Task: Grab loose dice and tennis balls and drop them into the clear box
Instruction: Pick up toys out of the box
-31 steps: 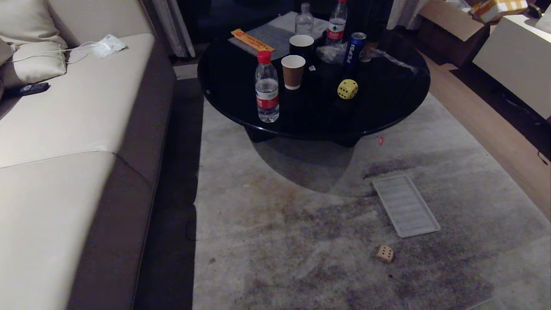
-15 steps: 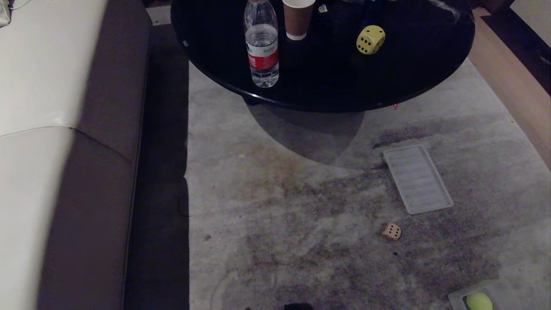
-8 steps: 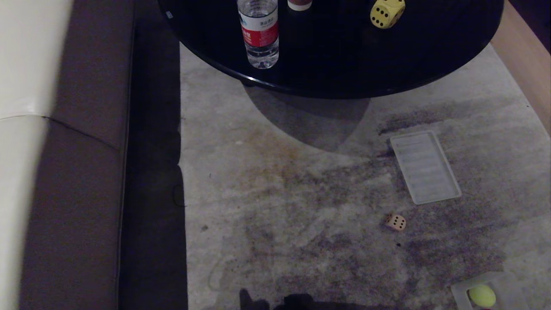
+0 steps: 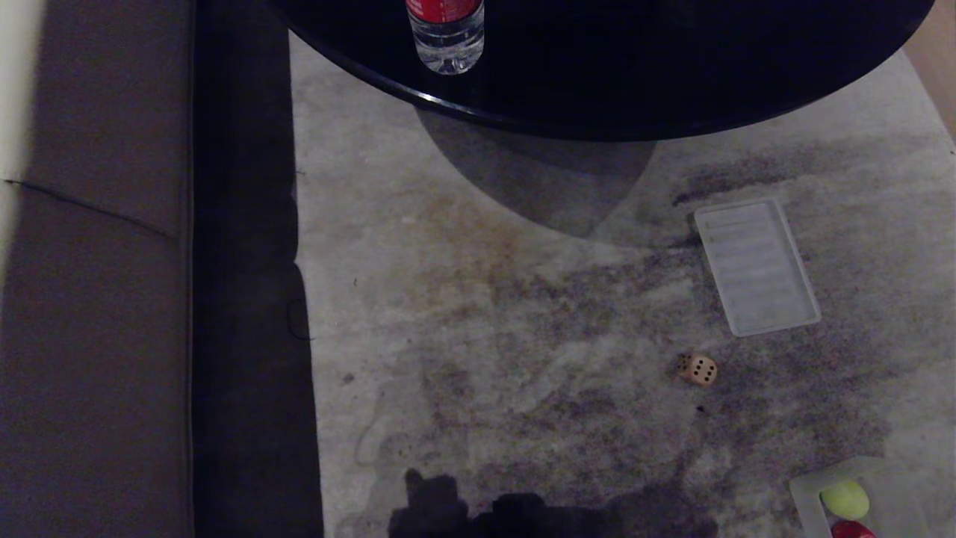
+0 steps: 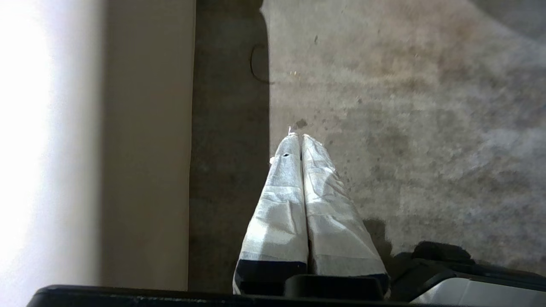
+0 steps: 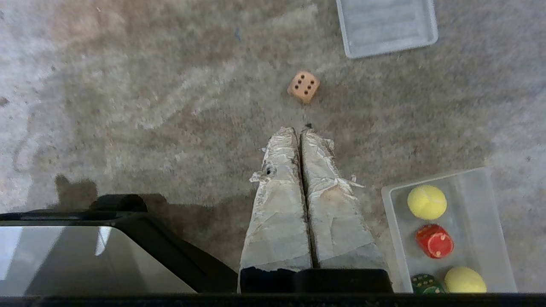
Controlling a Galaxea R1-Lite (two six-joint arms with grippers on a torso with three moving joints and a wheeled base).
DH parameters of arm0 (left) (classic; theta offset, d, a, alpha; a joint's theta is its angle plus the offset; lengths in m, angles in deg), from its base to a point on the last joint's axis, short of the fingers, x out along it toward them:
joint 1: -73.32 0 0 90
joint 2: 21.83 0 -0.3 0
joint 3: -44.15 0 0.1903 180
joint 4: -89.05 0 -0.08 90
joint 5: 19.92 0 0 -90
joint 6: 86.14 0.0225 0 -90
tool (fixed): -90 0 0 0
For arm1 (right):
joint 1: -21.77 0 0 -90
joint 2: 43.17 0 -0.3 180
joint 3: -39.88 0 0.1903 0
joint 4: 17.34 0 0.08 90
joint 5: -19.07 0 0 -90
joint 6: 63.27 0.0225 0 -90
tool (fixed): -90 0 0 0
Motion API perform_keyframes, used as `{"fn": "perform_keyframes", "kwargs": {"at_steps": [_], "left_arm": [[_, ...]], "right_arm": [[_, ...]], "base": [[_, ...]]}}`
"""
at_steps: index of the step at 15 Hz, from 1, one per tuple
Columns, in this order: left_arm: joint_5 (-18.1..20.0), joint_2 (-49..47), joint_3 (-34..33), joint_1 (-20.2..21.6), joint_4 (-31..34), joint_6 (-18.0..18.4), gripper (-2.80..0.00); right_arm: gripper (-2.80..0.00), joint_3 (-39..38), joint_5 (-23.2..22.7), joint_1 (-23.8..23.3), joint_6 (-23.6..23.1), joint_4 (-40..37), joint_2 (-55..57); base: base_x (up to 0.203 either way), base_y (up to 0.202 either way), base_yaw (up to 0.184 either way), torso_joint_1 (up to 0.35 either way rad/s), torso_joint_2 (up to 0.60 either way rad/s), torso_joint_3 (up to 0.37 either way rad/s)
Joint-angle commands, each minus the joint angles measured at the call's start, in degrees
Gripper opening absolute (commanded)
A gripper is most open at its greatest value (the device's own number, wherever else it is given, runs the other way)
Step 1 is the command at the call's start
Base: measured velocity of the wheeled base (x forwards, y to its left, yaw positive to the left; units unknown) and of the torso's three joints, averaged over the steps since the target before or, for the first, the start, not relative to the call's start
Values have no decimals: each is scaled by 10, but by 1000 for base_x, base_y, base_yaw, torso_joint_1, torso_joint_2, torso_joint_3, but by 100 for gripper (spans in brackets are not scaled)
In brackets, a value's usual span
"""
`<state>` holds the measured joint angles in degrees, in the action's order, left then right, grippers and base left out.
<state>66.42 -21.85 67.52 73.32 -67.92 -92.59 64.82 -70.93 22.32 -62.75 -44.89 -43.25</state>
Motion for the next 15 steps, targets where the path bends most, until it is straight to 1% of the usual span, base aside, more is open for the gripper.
{"fn": "perform_keyframes", "kwargs": {"at_steps": [1, 11, 15], "left_arm": [[0, -1, -1, 0, 0, -1, -280], [0, -1, -1, 0, 1, 1, -280], [0, -1, -1, 0, 0, -1, -280]], "right_arm": [[-280, 0, 0, 1, 0, 0, 1], [-280, 0, 0, 1, 0, 0, 1], [-280, 1, 0, 1, 1, -3, 1]], "base": [[0, 0, 0, 2, 2, -200], [0, 0, 0, 3, 3, -196], [0, 0, 0, 1, 3, -54]]}}
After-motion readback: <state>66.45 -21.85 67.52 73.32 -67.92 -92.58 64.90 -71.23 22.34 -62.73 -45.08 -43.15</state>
